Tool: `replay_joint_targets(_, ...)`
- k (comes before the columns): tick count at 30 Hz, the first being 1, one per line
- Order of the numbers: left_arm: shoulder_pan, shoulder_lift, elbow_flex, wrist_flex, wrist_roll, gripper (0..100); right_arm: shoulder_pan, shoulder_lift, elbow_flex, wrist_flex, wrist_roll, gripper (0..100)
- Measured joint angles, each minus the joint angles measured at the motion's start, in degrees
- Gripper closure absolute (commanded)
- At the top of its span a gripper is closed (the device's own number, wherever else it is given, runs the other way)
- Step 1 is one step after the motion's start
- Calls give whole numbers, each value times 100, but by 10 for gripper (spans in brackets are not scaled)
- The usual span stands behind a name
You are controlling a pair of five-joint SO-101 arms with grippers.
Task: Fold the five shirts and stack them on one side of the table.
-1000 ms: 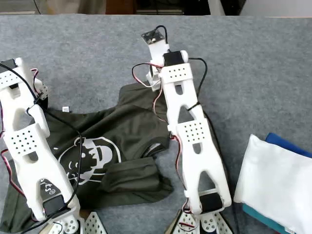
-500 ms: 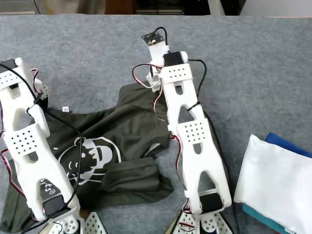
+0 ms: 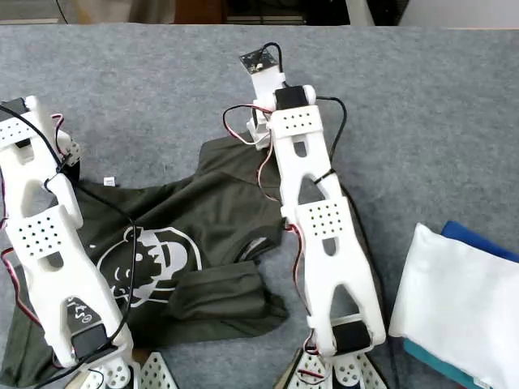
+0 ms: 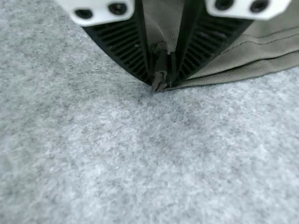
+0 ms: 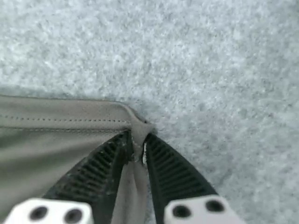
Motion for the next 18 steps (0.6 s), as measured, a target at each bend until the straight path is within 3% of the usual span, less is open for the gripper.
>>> replay_joint_targets(11,0,35,-88,9,0,981,-132,-35,-1081,818,0,995)
replay_joint_targets(18,-18,114,-1363,527,0,981,-123,-1231,-1081,1196,0,995)
